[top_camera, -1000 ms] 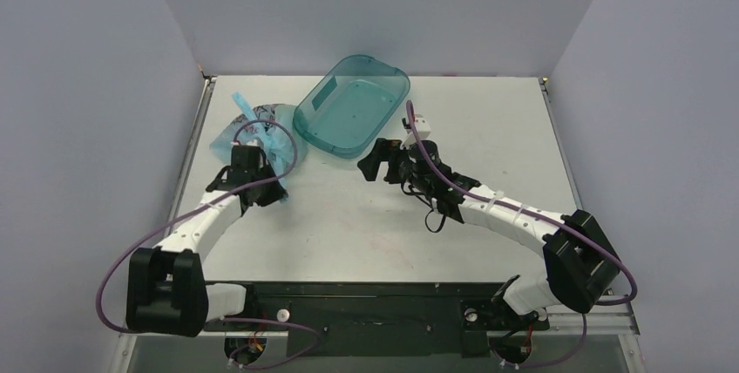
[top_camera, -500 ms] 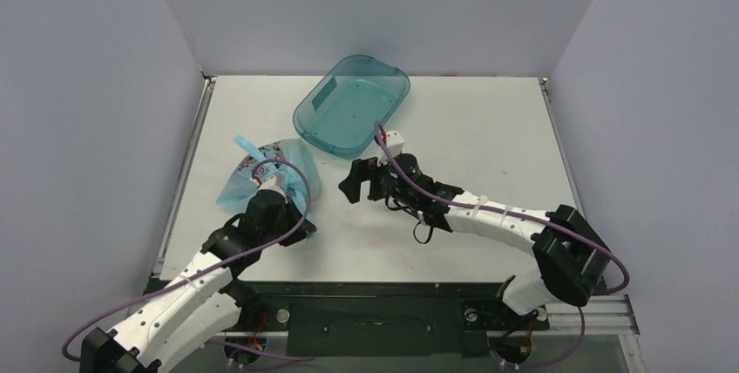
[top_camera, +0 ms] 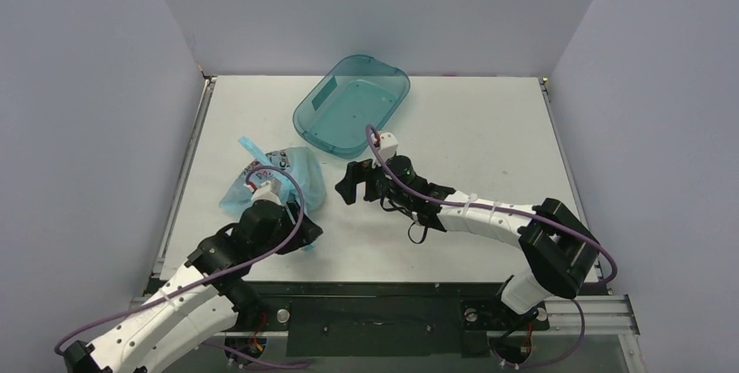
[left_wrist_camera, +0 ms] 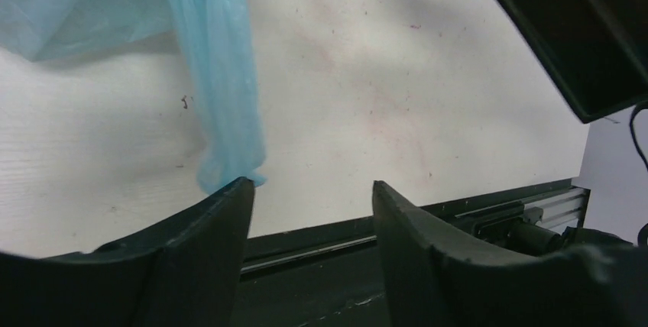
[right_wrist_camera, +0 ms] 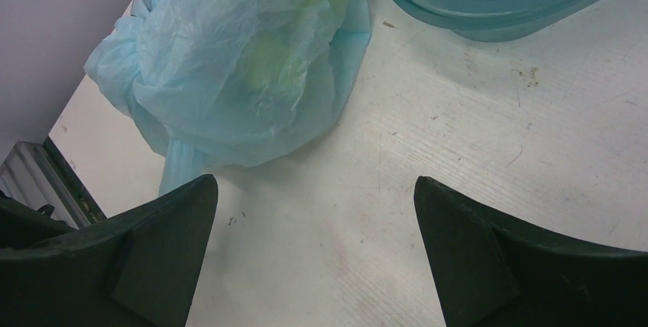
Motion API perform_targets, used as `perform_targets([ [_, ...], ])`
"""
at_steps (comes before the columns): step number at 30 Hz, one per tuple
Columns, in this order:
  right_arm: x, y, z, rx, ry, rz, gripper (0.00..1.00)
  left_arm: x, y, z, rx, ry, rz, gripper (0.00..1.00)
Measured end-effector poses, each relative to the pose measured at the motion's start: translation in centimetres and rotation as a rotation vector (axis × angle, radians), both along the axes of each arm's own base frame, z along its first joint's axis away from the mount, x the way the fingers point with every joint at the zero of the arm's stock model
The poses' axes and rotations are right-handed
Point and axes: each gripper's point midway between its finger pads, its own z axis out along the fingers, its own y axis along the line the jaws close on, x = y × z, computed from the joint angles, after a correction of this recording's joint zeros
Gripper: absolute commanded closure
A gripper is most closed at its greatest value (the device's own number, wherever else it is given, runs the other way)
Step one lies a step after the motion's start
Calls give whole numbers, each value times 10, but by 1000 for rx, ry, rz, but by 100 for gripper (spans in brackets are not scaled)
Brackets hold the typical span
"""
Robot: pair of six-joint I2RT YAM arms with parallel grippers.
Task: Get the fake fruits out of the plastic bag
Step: Move the plastic bag to the center of the board, then untie the plastic bag at the center of the board.
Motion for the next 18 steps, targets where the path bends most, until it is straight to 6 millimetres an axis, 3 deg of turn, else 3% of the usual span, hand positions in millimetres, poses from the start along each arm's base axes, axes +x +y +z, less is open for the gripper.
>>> perform_targets([
  [6, 1, 2, 3, 5, -18, 4, 4, 11, 16, 40, 51, -103, 42, 29],
  [14, 1, 2, 4, 3, -26, 7, 4, 25, 49, 101, 148, -249, 146, 24],
  [18, 0, 3, 4, 5, -28, 14, 4, 39, 59, 104, 251, -274, 179, 21],
])
